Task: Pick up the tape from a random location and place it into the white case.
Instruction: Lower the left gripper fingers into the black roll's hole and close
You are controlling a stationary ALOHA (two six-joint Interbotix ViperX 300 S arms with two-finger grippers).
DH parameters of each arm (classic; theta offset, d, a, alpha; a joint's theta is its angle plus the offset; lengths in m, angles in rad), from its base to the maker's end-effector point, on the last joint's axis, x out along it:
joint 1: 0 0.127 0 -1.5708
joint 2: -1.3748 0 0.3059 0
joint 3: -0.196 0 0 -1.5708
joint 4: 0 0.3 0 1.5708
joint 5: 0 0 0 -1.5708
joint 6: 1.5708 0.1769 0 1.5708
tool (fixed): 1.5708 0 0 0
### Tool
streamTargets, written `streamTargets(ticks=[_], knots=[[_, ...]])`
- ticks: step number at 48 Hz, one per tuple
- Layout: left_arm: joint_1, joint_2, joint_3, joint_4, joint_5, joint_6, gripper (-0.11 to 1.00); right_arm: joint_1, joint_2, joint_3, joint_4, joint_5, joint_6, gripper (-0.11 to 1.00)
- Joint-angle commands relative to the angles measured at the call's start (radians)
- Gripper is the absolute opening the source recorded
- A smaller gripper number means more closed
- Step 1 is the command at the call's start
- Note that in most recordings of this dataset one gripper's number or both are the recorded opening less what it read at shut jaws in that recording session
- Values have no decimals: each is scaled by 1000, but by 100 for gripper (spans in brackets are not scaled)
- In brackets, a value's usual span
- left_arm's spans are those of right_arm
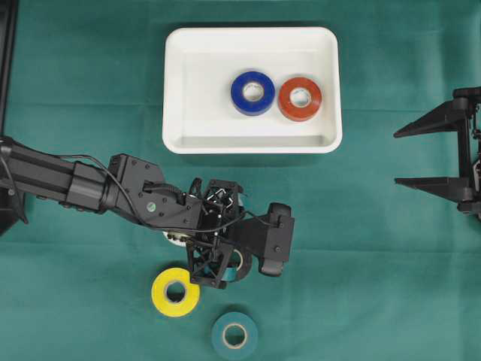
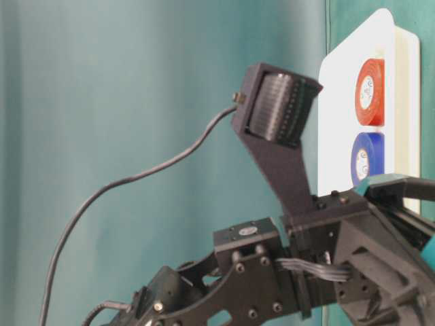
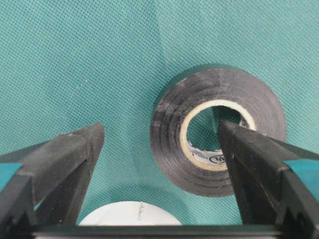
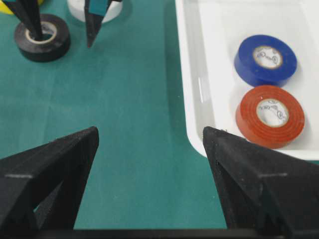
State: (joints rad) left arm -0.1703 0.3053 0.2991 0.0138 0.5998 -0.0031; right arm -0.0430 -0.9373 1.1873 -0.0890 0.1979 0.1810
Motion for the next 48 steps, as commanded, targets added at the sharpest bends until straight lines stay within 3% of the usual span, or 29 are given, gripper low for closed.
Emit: streamTargets(ticks=[1,9,13,25,48], knots=[[3,-17,-9,3,-8,2,94,0,8,-20,-2,-6,-2,84],[3,-17,-12,3,-15,2,92,0,8,-20,-3,-6,-2,84],[3,-15,-15,3,-12,2,84,2,8,-20,-3,-6,-2,84],[0,-15,-15,2,11,2,18,2,8,-20,-5,-6,-2,84],[0,-17,-20,0,12,-3,17,0,9,-20,-3,-8,-2,84]])
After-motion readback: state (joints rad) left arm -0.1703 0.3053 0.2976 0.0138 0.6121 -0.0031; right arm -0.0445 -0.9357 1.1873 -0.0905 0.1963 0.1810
